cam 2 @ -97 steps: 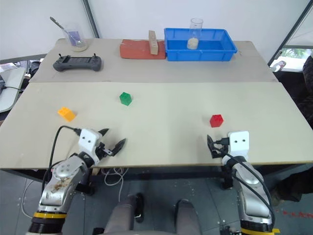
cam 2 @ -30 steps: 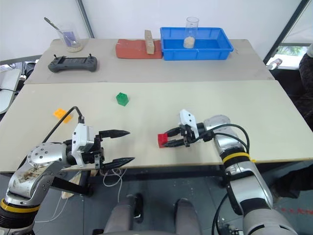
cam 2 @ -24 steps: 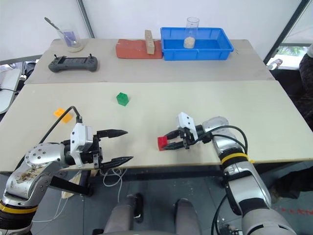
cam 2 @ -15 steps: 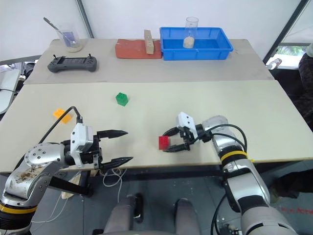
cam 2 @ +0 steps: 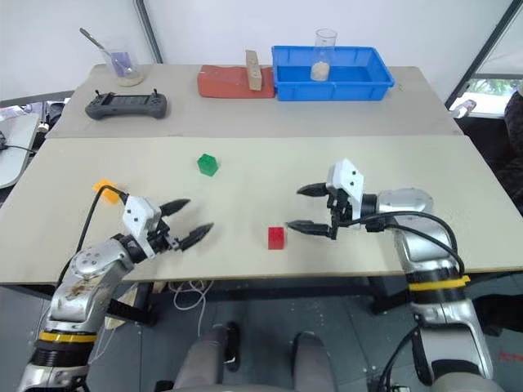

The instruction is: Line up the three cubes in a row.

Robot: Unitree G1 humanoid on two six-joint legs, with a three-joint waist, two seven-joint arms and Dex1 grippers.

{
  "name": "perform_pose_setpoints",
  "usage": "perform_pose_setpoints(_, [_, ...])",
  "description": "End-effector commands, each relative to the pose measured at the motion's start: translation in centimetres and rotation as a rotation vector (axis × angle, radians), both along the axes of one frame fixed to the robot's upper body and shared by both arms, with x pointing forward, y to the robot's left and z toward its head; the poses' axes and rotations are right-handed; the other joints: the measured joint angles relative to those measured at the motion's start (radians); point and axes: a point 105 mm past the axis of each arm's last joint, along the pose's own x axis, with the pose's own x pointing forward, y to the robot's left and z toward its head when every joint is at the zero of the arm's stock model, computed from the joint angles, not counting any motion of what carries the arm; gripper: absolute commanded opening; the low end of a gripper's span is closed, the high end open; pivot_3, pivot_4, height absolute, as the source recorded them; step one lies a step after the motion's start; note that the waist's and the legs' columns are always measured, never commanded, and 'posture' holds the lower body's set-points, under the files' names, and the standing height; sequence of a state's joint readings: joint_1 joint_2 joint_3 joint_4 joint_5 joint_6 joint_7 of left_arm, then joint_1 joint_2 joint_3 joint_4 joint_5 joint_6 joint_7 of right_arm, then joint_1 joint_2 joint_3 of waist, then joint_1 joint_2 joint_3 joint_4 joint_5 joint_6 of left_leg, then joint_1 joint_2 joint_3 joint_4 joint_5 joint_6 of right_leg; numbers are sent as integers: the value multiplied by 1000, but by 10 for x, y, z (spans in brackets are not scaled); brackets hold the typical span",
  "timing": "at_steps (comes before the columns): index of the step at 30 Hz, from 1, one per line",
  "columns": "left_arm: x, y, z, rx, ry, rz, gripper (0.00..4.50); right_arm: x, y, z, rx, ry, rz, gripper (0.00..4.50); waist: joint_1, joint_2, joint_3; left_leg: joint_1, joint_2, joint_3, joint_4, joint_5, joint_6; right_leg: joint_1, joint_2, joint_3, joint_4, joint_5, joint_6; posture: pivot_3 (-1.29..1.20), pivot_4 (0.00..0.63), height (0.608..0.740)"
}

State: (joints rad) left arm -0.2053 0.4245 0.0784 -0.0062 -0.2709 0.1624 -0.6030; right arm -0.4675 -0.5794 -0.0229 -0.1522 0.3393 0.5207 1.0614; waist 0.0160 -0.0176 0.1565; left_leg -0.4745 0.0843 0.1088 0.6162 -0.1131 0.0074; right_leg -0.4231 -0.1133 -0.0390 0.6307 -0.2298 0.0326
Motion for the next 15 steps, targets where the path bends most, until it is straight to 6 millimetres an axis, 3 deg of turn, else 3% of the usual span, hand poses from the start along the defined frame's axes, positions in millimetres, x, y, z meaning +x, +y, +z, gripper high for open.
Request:
perform_pose_setpoints(1, [32, 19, 7, -40, -71, 213, 4500, -22, 15, 33, 75, -60, -36, 4468, 6, 0, 0, 0, 0, 0, 0, 0, 0, 0, 0, 0, 0, 0, 0, 0, 150, 740])
perform_pose_setpoints(7, [81, 7, 13, -81, -99, 282, 4500, -29, 29, 61, 103, -97, -83, 4468, 13, -1, 0, -2, -1, 0, 1, 0, 0, 0, 0, -1, -1, 1, 1, 0, 150, 740])
perform_pose_setpoints(15, [114, -23, 15, -93, -30, 186, 4500, -29, 24, 63, 108, -102, -154, 4468, 12, -3, 1, -3, -1, -1, 4, 1, 4, 1, 0, -1, -1, 1, 3, 0, 150, 740])
